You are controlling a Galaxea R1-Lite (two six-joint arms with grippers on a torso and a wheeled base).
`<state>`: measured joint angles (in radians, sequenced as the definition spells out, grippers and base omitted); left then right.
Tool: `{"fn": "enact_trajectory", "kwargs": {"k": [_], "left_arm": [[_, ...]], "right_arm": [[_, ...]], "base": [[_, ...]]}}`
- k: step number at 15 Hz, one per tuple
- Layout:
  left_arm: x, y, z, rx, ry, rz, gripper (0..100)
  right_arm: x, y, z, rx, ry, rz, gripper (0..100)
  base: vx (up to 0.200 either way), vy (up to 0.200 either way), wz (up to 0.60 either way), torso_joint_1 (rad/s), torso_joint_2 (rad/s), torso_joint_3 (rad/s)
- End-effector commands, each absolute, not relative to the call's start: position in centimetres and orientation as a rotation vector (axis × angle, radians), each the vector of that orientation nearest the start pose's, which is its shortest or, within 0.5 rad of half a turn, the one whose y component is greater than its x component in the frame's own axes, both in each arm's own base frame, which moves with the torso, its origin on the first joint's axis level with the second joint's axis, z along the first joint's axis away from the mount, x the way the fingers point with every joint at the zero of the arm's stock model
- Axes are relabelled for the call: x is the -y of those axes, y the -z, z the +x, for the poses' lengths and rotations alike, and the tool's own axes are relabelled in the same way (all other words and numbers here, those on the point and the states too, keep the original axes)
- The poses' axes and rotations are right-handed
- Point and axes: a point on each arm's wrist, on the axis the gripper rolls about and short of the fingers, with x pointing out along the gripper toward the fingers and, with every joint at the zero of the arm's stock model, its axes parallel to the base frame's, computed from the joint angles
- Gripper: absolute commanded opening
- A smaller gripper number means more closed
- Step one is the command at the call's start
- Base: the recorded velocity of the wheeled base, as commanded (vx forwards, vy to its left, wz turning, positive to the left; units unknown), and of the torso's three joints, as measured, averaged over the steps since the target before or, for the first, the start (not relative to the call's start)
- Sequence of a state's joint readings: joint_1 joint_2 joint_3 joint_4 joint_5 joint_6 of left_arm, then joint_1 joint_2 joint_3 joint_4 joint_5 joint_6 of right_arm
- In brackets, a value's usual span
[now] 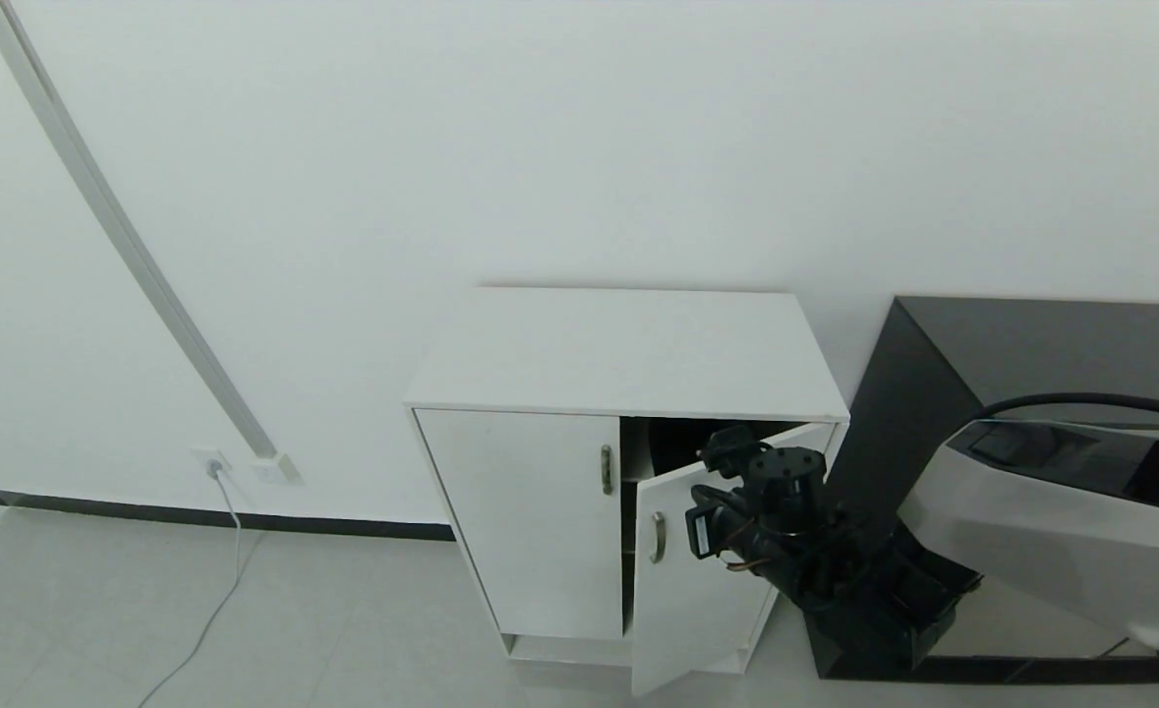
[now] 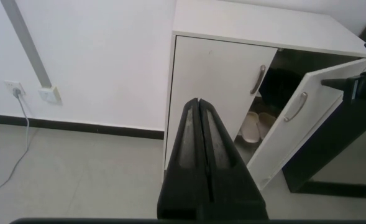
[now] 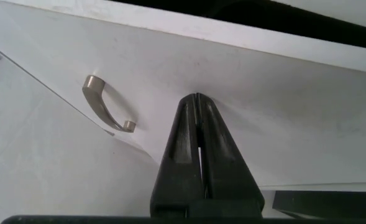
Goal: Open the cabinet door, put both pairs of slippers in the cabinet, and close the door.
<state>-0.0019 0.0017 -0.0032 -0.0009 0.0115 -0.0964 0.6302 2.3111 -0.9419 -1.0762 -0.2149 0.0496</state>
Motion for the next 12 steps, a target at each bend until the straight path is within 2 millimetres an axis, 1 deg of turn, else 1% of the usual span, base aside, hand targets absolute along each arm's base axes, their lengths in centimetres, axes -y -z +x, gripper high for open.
{"fn": "enact_trajectory", "kwargs": {"k": [1,3,10,12], "left_arm": [[0.0,-7.7,-2.3,0.004,-0.011,-0.097,0],[0.0,-7.6,-2.3,0.002,-0.011,-0.097,0],[0.0,-7.6,-2.3,0.002,-0.011,-0.098,0],[0.0,-7.7,-2.3,0.004,-0.011,-0.098,0]], "right_arm": [[-24.2,-3.6,34.1,-0.264,-0.403,-0.064,0],[-24.3,-3.6,34.5,-0.262,-0.4,-0.063,0],[-24.1,-2.8,37.5,-0.26,-0.356,-0.057,0],[-24.1,-2.5,37.8,-0.259,-0.35,-0.056,0]], "base": [[0.0,0.0,0.0,0.0,0.0,0.0],[0.0,0.0,0.0,0.0,0.0,0.0],[0.0,0.0,0.0,0.0,0.0,0.0],[0.0,0.0,0.0,0.0,0.0,0.0]]}}
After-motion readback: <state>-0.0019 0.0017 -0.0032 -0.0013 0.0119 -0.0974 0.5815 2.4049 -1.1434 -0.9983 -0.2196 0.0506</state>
